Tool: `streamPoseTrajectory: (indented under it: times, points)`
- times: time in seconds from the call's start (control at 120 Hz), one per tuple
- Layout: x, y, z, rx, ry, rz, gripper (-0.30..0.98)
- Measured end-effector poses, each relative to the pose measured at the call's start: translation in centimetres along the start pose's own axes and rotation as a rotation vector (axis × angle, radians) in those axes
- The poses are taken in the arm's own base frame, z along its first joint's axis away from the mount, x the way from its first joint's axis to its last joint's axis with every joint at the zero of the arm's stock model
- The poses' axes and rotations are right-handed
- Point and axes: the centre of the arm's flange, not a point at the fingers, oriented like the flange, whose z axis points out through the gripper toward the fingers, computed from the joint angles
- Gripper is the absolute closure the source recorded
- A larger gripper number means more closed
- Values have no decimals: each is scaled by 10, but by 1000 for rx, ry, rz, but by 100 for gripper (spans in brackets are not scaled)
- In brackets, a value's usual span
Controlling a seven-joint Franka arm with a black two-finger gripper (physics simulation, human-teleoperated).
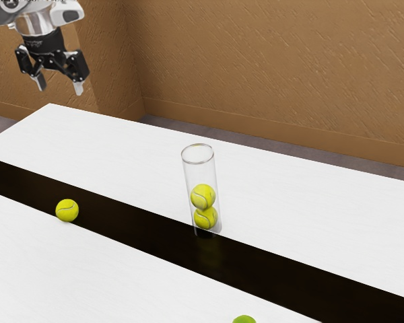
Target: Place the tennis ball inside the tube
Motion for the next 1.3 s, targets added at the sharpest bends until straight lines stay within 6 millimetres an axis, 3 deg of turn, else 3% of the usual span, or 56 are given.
streamPoseTrajectory:
  times: [0.175,0.242,0.333,0.417,0.6,0.683,0.758,0.817,1.017,1.3]
  points:
    - [-1,0,9,0,-13,7,0]
    - [1,-21,21,-9,-35,-35,0]
    - [-4,-55,74,-11,-139,-107,0]
    - [-7,-60,137,-4,-232,-125,0]
    - [-19,-71,241,0,-348,-155,0]
    - [-24,-86,278,-17,-376,-184,0]
    - [-25,-110,301,-34,-379,-222,0]
    - [-22,-118,320,-47,-379,-231,0]
    - [-3,-119,364,-81,-359,-192,0]
    - [16,-135,396,-131,-325,-113,0]
